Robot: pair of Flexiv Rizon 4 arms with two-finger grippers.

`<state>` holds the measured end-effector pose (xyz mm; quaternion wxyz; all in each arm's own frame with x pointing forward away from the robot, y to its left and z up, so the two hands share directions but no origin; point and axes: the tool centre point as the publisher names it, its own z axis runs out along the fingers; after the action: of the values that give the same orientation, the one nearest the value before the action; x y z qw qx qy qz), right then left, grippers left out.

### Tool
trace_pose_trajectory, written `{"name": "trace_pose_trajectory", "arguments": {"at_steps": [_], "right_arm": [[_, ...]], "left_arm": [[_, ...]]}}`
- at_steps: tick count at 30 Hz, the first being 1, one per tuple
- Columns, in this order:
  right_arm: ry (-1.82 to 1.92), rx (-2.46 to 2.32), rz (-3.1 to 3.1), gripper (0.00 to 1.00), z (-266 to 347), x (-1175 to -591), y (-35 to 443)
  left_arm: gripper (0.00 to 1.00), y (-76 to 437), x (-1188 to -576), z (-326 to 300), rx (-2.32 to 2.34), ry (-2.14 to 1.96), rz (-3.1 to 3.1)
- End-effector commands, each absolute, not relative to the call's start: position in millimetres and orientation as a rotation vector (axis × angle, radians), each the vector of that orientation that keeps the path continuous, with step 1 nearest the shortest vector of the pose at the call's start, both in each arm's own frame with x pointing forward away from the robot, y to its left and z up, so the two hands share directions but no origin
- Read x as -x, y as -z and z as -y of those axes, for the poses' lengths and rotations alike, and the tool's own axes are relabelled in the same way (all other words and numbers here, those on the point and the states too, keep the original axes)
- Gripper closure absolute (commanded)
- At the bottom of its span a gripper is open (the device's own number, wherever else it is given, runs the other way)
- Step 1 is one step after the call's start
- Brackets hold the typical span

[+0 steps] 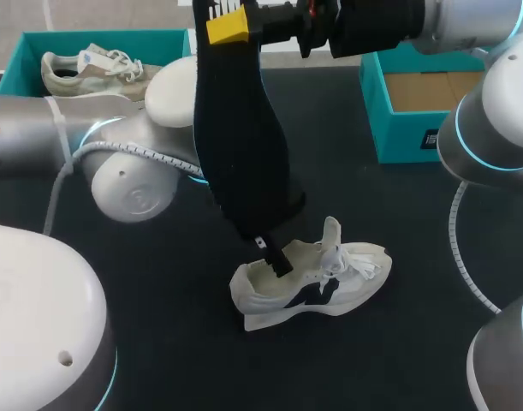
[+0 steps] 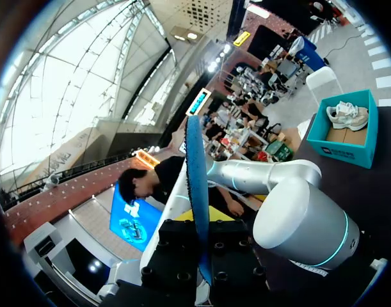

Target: Take the shoe out of the shoebox, open the shoe tongue, remove and reinsert the insole, then place the shoe into the shoebox

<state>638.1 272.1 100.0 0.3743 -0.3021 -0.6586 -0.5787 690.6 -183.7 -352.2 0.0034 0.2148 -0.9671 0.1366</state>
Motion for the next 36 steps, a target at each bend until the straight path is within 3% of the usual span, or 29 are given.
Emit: {"name": "trace_pose_trajectory", "arguments": {"at_steps": [1, 2, 6, 11, 22, 25, 27, 28, 36], "right_arm": [[1.479, 0.779, 1.688, 1.00, -275, -638, -101], [1.479, 0.779, 1.688, 1.00, -275, -638, -101], [1.479, 0.779, 1.688, 1.00, -275, -638, -101], [1.479, 0.779, 1.688, 1.00, -275, -638, -101], [1.479, 0.779, 1.688, 1.00, -275, -638, -101], [1.479, 0.779, 1.688, 1.00, -275, -638, -101], [1.479, 0.779, 1.688, 1.00, -275, -638, -101], [1.479, 0.779, 1.688, 1.00, -275, -638, -101], [1.479, 0.779, 1.688, 1.00, -275, -638, -101]], "left_arm": [[0.06, 365, -697, 191, -0.677, -0.445, 3.021], [0.26, 367, -699, 193, -0.677, -0.447, 3.020], [0.33, 370, -704, 200, -0.660, -0.453, 3.013], [0.53, 375, -706, 201, -0.665, -0.460, 3.000], [0.56, 384, -700, 206, -0.658, -0.392, 2.987], [0.61, 385, -698, 206, -0.654, -0.373, 2.985], [0.82, 386, -697, 206, -0.653, -0.373, 2.983], [1.00, 386, -696, 206, -0.650, -0.371, 2.981], [1.00, 376, -693, 205, -0.371, -0.437, 2.956]]}}
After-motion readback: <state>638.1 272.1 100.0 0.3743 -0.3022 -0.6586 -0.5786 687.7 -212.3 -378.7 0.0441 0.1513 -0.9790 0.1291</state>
